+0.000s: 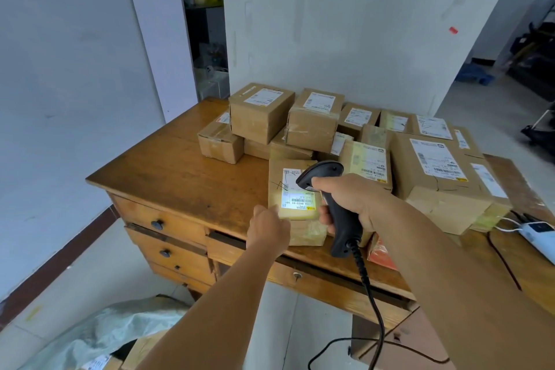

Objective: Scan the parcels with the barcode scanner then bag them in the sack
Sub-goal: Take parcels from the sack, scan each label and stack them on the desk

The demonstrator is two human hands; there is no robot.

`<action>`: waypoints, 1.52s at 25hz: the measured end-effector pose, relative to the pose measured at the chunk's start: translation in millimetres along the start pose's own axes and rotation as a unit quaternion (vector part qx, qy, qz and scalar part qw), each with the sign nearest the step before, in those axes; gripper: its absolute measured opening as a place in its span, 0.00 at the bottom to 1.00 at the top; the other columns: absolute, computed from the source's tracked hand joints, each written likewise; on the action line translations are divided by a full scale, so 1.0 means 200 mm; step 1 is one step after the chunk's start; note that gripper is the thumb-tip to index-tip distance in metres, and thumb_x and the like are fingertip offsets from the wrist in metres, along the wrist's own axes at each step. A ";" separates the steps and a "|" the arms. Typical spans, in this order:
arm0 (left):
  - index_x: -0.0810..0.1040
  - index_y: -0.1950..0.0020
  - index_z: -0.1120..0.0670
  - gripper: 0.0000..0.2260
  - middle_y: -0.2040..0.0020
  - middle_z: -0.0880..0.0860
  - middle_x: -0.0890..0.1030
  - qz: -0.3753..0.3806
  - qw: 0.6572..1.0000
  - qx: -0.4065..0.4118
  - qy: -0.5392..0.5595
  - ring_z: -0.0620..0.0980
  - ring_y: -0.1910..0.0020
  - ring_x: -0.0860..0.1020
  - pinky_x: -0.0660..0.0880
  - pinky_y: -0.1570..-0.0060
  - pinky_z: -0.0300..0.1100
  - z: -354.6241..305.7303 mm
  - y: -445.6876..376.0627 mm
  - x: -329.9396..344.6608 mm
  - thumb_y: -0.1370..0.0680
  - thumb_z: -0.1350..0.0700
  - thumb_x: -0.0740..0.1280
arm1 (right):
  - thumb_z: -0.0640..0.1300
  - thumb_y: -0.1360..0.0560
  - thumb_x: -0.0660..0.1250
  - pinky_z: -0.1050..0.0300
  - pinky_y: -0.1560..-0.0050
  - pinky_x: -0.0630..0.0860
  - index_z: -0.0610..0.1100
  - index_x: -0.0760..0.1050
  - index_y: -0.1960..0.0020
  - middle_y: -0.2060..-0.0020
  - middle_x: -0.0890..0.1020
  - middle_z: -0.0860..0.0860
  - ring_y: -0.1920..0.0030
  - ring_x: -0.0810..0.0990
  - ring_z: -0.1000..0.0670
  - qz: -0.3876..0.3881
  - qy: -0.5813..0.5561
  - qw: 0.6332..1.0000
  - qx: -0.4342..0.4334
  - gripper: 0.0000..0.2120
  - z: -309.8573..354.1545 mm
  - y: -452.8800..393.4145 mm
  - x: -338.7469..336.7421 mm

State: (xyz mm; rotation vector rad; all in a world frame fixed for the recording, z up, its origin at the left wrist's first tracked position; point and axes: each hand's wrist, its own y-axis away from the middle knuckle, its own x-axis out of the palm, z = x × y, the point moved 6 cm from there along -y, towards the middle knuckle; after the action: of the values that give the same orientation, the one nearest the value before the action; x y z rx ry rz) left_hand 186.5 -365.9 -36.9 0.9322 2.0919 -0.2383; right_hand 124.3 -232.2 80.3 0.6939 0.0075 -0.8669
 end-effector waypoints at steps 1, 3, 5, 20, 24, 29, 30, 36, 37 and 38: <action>0.70 0.30 0.58 0.18 0.35 0.55 0.69 0.000 1.000 -0.001 -0.001 0.52 0.50 0.78 0.78 0.53 0.44 0.01 0.00 0.00 0.19 0.53 0.60 | 0.51 0.24 0.67 0.59 0.72 0.77 0.38 0.73 0.48 0.71 0.78 0.44 0.75 0.77 0.48 -0.003 0.004 1.000 -0.001 0.16 0.00 0.00 0.00; 0.70 0.34 0.59 0.17 0.38 0.55 0.70 -0.004 1.000 -0.014 0.009 0.51 0.53 0.78 0.78 0.58 0.42 0.03 -0.02 0.01 0.19 0.52 0.61 | 0.51 0.24 0.67 0.59 0.72 0.77 0.37 0.73 0.45 0.69 0.78 0.44 0.75 0.77 0.48 -0.010 0.013 1.000 -0.004 0.17 0.00 0.00 -0.01; 0.70 0.33 0.59 0.18 0.39 0.54 0.71 -0.007 1.000 -0.014 0.020 0.51 0.53 0.78 0.77 0.59 0.41 0.05 -0.03 0.01 0.20 0.51 0.61 | 0.51 0.23 0.67 0.59 0.73 0.77 0.37 0.72 0.43 0.68 0.78 0.44 0.74 0.77 0.49 -0.011 0.019 1.000 -0.008 0.18 0.00 0.00 -0.01; 0.68 0.35 0.57 0.18 0.48 0.53 0.78 0.017 0.975 -0.132 0.179 0.50 0.56 0.77 0.76 0.63 0.41 0.14 -0.11 0.00 0.21 0.50 0.65 | 0.52 0.23 0.66 0.62 0.75 0.76 0.39 0.71 0.42 0.69 0.77 0.44 0.75 0.76 0.49 0.000 0.024 1.000 0.003 0.18 -0.02 -0.02 0.00; 0.70 0.31 0.55 0.21 0.45 0.53 0.80 0.038 0.974 -0.133 0.181 0.52 0.51 0.79 0.79 0.55 0.44 0.15 -0.12 0.03 0.22 0.47 0.63 | 0.52 0.23 0.66 0.61 0.73 0.76 0.39 0.72 0.43 0.70 0.77 0.45 0.75 0.76 0.49 0.006 0.023 1.000 -0.003 0.17 -0.02 -0.05 0.01; 0.67 0.26 0.53 0.23 0.37 0.54 0.77 0.068 0.974 -0.123 0.179 0.54 0.44 0.77 0.78 0.44 0.51 0.16 -0.12 0.04 0.21 0.47 0.59 | 0.53 0.23 0.61 0.56 0.65 0.69 0.38 0.72 0.59 0.70 0.73 0.41 0.68 0.73 0.45 -0.093 0.121 0.983 -0.099 0.18 -0.05 -0.18 -0.03; 0.68 0.27 0.52 0.22 0.38 0.54 0.77 0.071 0.973 -0.120 0.184 0.54 0.44 0.77 0.78 0.45 0.50 0.16 -0.12 0.05 0.20 0.48 0.57 | 0.53 0.22 0.61 0.57 0.67 0.66 0.39 0.69 0.64 0.72 0.70 0.44 0.69 0.70 0.47 -0.111 0.139 0.978 -0.113 0.19 -0.07 -0.21 -0.02; 0.70 0.30 0.51 0.19 0.44 0.54 0.78 0.093 0.956 -0.135 0.241 0.53 0.48 0.76 0.75 0.48 0.48 0.15 -0.10 0.06 0.18 0.50 0.53 | 0.52 0.21 0.61 0.58 0.74 0.59 0.43 0.62 0.69 0.74 0.66 0.48 0.73 0.66 0.50 -0.154 0.209 0.956 -0.140 0.21 -0.19 -0.36 0.06; 0.70 0.30 0.51 0.18 0.45 0.53 0.78 0.100 0.946 -0.149 0.268 0.53 0.49 0.75 0.74 0.49 0.48 0.15 -0.08 0.07 0.18 0.50 0.53 | 0.53 0.21 0.61 0.59 0.74 0.59 0.44 0.62 0.68 0.74 0.66 0.49 0.73 0.66 0.51 -0.162 0.215 0.952 -0.143 0.21 -0.21 -0.37 0.07; 0.70 0.30 0.49 0.17 0.47 0.52 0.77 0.106 0.929 -0.168 0.311 0.53 0.48 0.73 0.72 0.49 0.48 0.16 -0.06 0.07 0.18 0.50 0.54 | 0.53 0.22 0.61 0.59 0.74 0.59 0.44 0.62 0.68 0.74 0.66 0.49 0.73 0.66 0.52 -0.169 0.218 0.950 -0.149 0.21 -0.22 -0.38 0.07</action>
State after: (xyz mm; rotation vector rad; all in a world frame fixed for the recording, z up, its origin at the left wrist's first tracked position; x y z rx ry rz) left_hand 190.8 -381.5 -69.9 1.1021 2.4530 0.5890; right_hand 92.3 -251.6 0.6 0.5944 0.6586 -0.9965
